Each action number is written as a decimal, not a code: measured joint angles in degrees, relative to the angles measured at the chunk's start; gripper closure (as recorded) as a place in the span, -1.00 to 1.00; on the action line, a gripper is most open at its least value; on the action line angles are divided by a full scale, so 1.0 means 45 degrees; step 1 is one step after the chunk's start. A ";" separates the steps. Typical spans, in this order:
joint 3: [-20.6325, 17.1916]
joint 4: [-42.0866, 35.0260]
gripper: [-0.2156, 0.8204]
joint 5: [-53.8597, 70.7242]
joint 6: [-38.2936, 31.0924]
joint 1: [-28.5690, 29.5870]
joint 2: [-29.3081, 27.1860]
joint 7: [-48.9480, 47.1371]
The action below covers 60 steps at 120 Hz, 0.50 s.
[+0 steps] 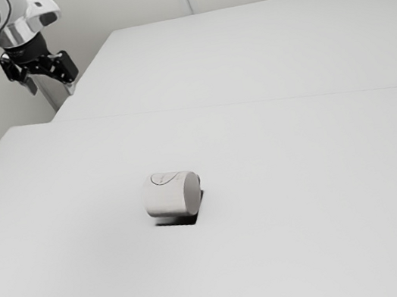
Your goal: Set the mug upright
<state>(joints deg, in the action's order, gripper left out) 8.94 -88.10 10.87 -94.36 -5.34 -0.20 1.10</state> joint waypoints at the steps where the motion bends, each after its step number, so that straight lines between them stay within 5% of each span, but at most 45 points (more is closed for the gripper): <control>1: -0.0002 -0.0002 -0.58 0.0000 -0.0002 -0.0018 -0.0001 -0.0004; 32: 0.0127 -0.0294 -0.58 -0.0272 -0.0034 -0.0695 -0.0130 -0.0109; 60: 0.0260 -0.1529 -0.58 -0.4282 0.0019 -0.0482 0.0379 -0.0143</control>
<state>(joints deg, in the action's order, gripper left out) 10.11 -94.99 -8.40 -94.27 -7.51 1.50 0.46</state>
